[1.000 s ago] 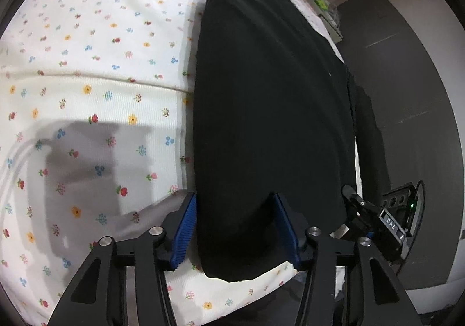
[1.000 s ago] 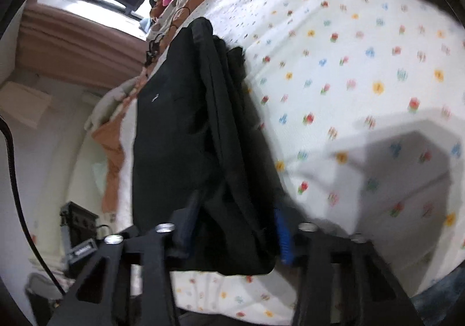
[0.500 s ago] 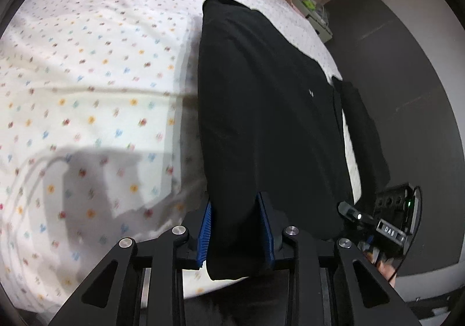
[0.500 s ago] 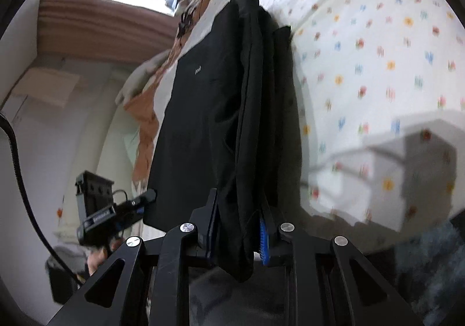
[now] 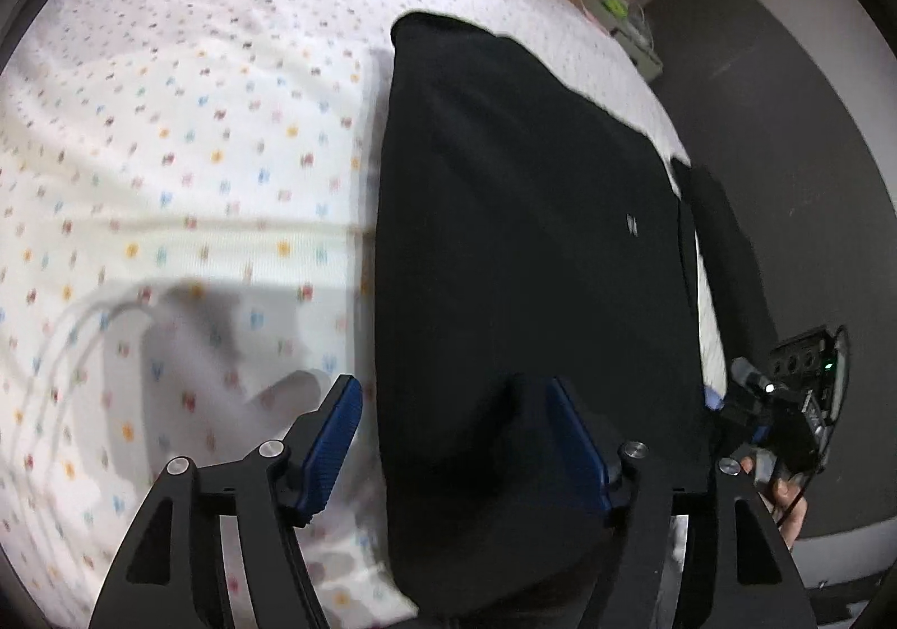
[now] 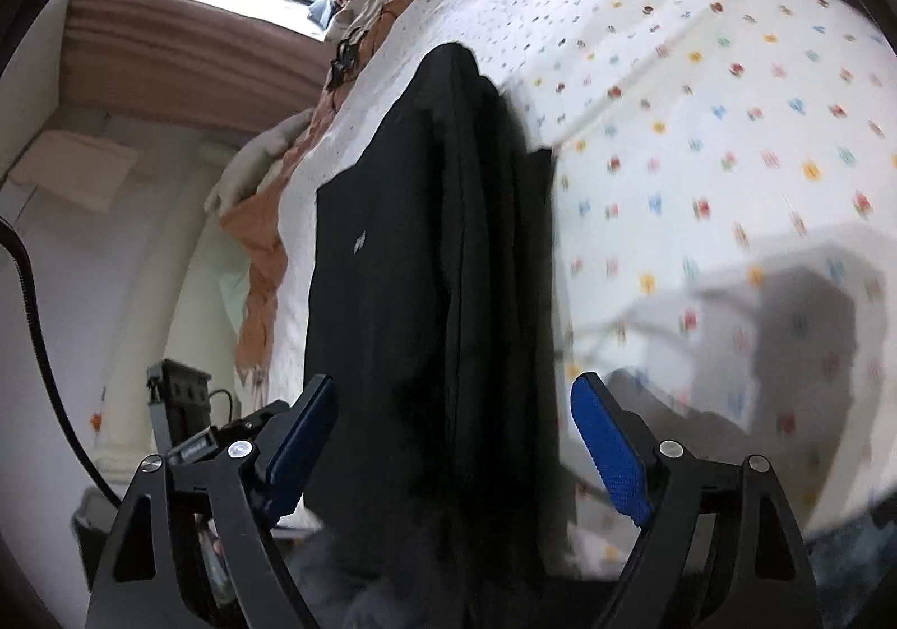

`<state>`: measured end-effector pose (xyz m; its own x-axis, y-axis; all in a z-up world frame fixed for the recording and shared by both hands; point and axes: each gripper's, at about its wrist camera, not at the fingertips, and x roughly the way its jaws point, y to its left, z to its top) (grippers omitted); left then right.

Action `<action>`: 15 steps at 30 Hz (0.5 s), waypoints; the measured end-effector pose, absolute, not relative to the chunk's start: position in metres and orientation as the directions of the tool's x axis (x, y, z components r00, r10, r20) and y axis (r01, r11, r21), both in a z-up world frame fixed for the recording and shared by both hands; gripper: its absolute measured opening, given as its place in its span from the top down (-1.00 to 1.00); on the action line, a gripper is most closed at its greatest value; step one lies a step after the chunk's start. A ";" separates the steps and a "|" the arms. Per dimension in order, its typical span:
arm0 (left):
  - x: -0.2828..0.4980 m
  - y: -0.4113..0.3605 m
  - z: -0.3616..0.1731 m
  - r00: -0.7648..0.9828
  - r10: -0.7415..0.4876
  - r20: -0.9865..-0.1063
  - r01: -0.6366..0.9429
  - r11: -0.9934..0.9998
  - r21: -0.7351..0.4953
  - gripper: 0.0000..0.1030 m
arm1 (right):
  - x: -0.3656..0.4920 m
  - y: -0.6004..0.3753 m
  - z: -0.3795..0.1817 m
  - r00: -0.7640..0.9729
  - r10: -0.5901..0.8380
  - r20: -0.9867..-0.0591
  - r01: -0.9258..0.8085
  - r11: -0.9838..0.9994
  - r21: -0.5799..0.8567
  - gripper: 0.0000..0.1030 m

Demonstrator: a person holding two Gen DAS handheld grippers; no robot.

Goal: Fold large clothes

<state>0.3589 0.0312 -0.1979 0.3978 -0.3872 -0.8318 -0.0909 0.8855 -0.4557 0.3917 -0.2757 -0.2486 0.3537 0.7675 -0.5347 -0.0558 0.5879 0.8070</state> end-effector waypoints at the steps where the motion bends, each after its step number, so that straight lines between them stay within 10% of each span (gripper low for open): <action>1: 0.365 0.033 -0.199 0.403 -0.391 -0.828 -0.100 0.880 -0.464 -0.35 | 0.400 -0.274 -0.251 0.351 0.770 -0.533 -0.051 0.584 0.810 -0.65; 15: 0.432 0.047 -0.221 0.433 -0.433 -0.790 -0.147 0.831 -0.536 -0.35 | 0.471 -0.250 -0.276 0.298 0.787 -0.541 -0.062 0.581 0.811 -0.71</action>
<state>0.4318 0.0466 -0.2208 0.4332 -0.4334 -0.7903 -0.1470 0.8311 -0.5364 0.4707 -0.2502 -0.2755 0.2985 0.7866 -0.5406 -0.0620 0.5812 0.8114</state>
